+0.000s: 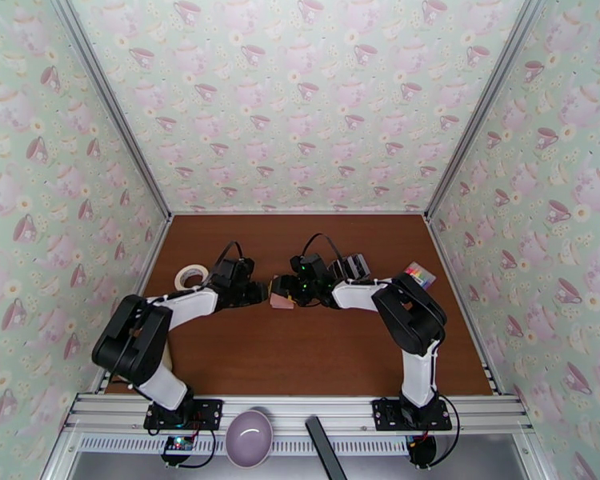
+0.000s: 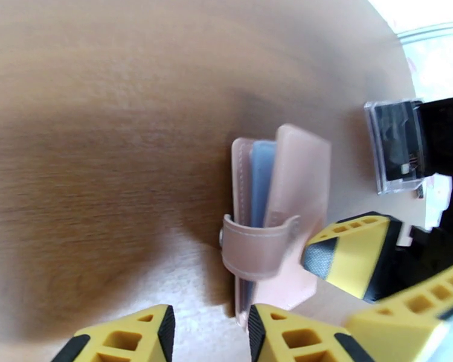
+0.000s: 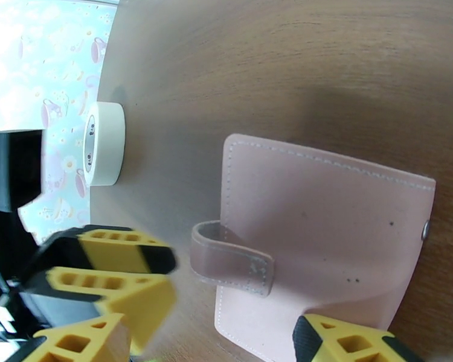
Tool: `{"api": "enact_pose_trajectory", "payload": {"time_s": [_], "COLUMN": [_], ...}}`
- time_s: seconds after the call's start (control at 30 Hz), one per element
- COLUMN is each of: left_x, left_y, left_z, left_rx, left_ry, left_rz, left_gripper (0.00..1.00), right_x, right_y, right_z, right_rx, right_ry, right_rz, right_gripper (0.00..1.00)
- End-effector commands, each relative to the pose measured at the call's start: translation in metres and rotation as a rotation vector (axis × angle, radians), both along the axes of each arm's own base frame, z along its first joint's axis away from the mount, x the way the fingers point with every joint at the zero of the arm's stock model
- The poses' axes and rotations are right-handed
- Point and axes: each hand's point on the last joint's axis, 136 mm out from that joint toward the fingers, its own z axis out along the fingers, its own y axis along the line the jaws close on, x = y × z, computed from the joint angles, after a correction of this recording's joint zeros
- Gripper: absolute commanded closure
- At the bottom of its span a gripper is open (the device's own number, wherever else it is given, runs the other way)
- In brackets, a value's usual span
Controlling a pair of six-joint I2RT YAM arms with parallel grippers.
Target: Put the credit cards into the card holder
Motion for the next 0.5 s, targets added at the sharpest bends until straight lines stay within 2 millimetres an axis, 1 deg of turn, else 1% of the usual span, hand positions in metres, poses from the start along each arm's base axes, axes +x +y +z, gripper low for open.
{"api": "enact_pose_trajectory", "payload": {"time_s": [0.0, 0.07, 0.23, 0.33, 0.4, 0.47], "left_x": [0.001, 0.001, 0.003, 0.003, 0.003, 0.003], "left_y": [-0.019, -0.021, -0.021, -0.019, -0.017, -0.016], "left_z": [0.002, -0.002, -0.016, -0.022, -0.024, -0.024], "left_rx": [-0.043, -0.041, -0.027, 0.003, 0.02, 0.03], "left_ry": [-0.019, -0.02, 0.004, 0.019, 0.028, 0.03], "left_rz": [-0.052, -0.049, -0.035, -0.03, -0.028, -0.028], "left_gripper": [0.62, 0.61, 0.61, 0.61, 0.61, 0.62], "right_x": [-0.007, -0.007, -0.006, -0.003, 0.001, 0.007], "right_y": [-0.01, -0.006, 0.001, 0.0, -0.007, -0.02], "right_z": [-0.026, -0.022, -0.006, 0.005, 0.013, 0.021], "right_rx": [-0.045, -0.01, 0.079, 0.099, 0.106, 0.112], "right_ry": [0.077, 0.083, 0.081, 0.067, 0.05, 0.027], "right_rz": [-0.04, -0.037, -0.03, -0.031, -0.044, -0.066], "right_gripper": [0.23, 0.23, 0.22, 0.22, 0.21, 0.21]}}
